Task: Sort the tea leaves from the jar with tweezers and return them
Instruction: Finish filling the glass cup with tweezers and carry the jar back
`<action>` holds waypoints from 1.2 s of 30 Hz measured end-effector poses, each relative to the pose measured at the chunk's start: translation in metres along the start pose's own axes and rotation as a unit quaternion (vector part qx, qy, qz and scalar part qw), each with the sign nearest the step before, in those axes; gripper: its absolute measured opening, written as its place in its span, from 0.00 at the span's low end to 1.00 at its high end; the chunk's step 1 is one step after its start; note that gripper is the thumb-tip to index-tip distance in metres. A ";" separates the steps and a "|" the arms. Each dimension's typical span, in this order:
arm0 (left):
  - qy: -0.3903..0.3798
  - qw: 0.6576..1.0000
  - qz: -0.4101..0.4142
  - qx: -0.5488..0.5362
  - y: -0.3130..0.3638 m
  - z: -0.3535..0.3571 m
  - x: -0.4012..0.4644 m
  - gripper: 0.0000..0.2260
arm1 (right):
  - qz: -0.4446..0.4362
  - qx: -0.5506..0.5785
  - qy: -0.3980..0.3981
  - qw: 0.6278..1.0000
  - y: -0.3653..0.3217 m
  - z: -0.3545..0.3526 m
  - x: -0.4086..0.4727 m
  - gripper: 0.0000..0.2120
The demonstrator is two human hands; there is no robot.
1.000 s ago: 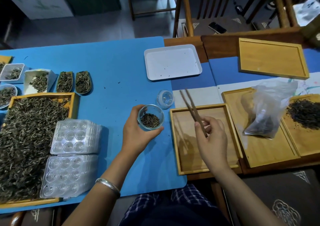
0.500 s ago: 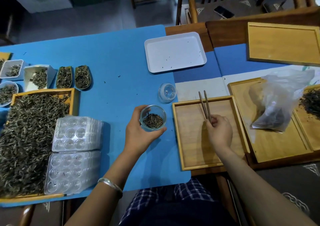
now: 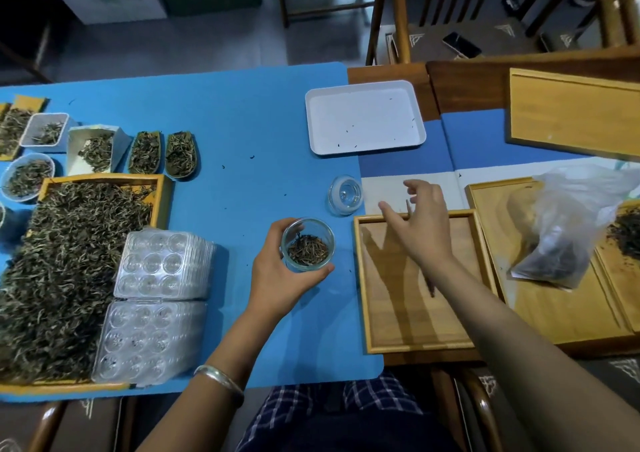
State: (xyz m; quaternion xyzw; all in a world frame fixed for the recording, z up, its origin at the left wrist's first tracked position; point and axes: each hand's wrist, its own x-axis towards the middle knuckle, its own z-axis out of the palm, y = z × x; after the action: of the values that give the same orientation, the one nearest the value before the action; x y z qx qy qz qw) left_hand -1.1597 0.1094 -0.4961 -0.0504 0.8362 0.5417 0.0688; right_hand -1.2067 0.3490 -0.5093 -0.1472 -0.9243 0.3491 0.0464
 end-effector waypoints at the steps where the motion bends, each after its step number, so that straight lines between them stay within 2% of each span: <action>1: 0.005 1.000 0.000 -0.003 -0.001 -0.002 0.000 0.32 | -0.020 -0.009 -0.035 0.999 -0.011 0.005 0.012 0.29; 6: 0.034 0.999 -0.006 -0.020 -0.005 -0.016 0.001 0.31 | -0.036 -0.109 -0.210 0.971 -0.058 0.042 0.059 0.39; 8: 0.050 0.998 -0.017 -0.031 -0.008 -0.021 0.001 0.32 | -0.097 -0.198 -0.253 0.942 -0.072 0.057 0.072 0.40; 11: 0.063 0.997 -0.031 -0.033 -0.013 -0.027 0.002 0.32 | -0.183 -0.327 -0.289 0.881 -0.084 0.074 0.081 0.41; 13: 0.065 0.997 -0.036 -0.032 -0.018 -0.029 0.002 0.32 | -0.203 -0.378 -0.307 0.850 -0.085 0.082 0.084 0.40; 16: 0.067 0.996 -0.041 -0.034 -0.023 -0.031 0.002 0.32 | -0.201 -0.396 -0.328 0.834 -0.077 0.086 0.086 0.36; 19: 0.066 0.996 -0.044 -0.029 -0.024 -0.031 0.002 0.32 | -0.203 -0.381 -0.317 0.844 -0.060 0.082 0.087 0.32; 24: 0.059 0.997 -0.045 -0.037 -0.023 -0.030 0.003 0.32 | -0.173 -0.272 -0.275 0.906 -0.038 0.069 0.084 0.28; 28: 0.053 0.997 -0.047 -0.030 -0.020 -0.029 0.006 0.32 | -0.131 -0.196 -0.248 0.940 -0.027 0.060 0.076 0.27; 31: 0.050 0.997 -0.050 -0.031 -0.018 -0.027 0.008 0.32 | -0.117 -0.167 -0.229 0.952 -0.016 0.052 0.069 0.28; 36: 0.040 0.997 -0.054 -0.029 -0.015 -0.022 0.008 0.32 | -0.084 -0.193 -0.203 0.956 -0.004 0.043 0.063 0.30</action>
State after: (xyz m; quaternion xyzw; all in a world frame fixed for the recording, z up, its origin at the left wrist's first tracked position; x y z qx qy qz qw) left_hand -1.1670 0.0832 -0.5022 -0.1191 0.8182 0.5590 0.0628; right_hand -1.2760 0.3384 -0.5406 -0.0014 -0.9731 0.1817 -0.1420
